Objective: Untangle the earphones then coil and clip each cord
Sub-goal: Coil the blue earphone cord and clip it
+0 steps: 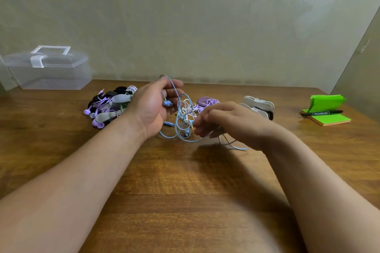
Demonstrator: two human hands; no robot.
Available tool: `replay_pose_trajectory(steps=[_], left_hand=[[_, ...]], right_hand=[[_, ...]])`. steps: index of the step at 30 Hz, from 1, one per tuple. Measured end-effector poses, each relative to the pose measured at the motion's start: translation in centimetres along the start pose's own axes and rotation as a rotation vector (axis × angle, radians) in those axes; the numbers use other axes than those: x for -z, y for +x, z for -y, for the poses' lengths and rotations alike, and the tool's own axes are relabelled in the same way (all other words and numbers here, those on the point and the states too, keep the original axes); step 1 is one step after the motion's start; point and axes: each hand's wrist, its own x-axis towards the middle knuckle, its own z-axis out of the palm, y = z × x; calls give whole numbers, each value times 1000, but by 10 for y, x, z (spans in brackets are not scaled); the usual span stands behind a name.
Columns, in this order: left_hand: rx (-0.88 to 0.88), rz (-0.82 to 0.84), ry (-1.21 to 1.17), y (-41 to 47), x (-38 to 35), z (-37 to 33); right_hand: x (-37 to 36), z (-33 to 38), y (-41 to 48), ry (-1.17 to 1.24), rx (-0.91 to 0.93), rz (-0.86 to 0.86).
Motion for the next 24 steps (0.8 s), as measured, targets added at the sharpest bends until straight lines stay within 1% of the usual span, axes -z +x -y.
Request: replay_pose_trajectory(steps=[3,8,13,15,16,18,20,21,22,24], left_hand=[[-5,-2,-15,-3,-5,1],[1,-12,-9,-10,-16,6],[-5,11,-8,-15,-24,10],[-16,40,-2,-17,-26,8],[-31,27,7,-18,-26,7],[-94,-102,111,-12,-19,4],[-163,-258,340,-3,-7,4],[-196,-308,453,1,-2,3],[-233,-325,540,0,0,2],[-371,-302,688,-7,-3,0]], right_hand=[[-21,4,5,175,-17,42],[-49,5,13,292,11,-115],[-55,4,16,454,-51,-151],[-52,6,16,478,-70,-152],[-48,7,15,479,-79,-139],[-37,11,11,524,-106,-59],[-24,15,5,531,-127,-20],[-18,15,3,475,-122,-43],[-12,13,3,384,-105,-84],[-6,9,4,198,-47,-164]])
